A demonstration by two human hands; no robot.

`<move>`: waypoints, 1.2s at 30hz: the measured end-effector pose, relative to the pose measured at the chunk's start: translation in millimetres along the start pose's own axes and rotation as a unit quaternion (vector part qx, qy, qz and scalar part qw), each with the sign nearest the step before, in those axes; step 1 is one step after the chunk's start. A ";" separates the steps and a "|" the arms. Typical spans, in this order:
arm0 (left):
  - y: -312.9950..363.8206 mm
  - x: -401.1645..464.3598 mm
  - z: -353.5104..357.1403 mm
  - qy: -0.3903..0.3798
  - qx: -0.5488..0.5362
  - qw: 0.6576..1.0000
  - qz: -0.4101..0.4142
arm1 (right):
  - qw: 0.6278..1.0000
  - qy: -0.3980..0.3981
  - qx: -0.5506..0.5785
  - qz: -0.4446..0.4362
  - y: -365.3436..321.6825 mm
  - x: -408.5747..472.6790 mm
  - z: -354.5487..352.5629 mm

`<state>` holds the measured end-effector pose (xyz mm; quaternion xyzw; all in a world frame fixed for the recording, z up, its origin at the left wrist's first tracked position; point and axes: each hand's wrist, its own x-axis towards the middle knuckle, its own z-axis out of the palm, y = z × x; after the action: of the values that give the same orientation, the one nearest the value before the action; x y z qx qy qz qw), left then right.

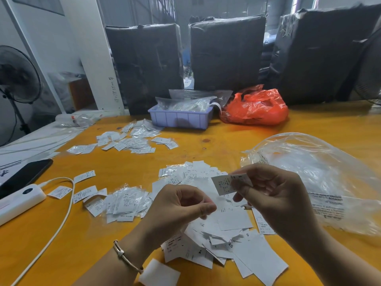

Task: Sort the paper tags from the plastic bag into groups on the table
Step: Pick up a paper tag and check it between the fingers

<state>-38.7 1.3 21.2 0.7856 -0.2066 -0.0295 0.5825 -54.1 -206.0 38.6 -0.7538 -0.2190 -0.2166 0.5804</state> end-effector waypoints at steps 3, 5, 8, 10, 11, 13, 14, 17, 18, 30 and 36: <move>-0.9 0.3 -1.0 0.005 0.000 1.000 -0.001 | 1.000 0.005 -0.011 -0.012 -0.6 -0.2 -1.1; -1.3 0.0 -1.2 0.006 0.001 1.000 0.000 | 1.000 0.004 -0.018 -0.018 -0.9 -0.9 -0.6; -1.7 -0.7 -1.5 0.010 0.000 1.000 0.001 | 1.000 0.006 -0.026 -0.016 -0.8 -1.5 1.4; -1.9 -0.8 -1.7 0.009 0.000 1.000 0.001 | 0.999 0.003 -0.033 -0.015 0.3 -1.4 1.7; -1.9 -0.7 -1.8 0.007 0.000 1.000 0.001 | 0.999 0.001 -0.037 -0.015 1.3 -1.3 1.5; -1.8 -0.5 -2.0 0.005 -0.002 1.000 0.003 | 0.999 -0.006 -0.047 -0.015 3.3 -1.0 1.1; -1.5 -0.3 -2.0 0.004 -0.002 1.000 0.003 | 0.999 -0.011 -0.051 -0.014 4.1 -1.0 1.2; -1.2 0.0 -2.0 0.002 -0.002 1.000 -0.001 | 0.999 -0.024 -0.038 0.004 6.9 -1.1 1.5; -1.1 0.1 -1.9 0.000 -0.002 1.000 -0.002 | 0.999 -0.030 -0.034 0.009 7.8 -0.8 1.3; -2.8 1.2 1.9 -0.013 0.004 1.000 0.001 | 0.983 -0.138 -0.110 0.053 20.5 -0.9 9.5; -2.0 2.4 -1.4 0.020 -0.011 1.000 -0.007 | 0.990 -0.054 -0.125 0.042 18.2 -3.1 13.6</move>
<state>-35.6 2.2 20.3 0.7810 -0.1893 -0.0205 0.5948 -45.0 -197.3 19.4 -0.8397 -0.1892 -0.1769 0.4772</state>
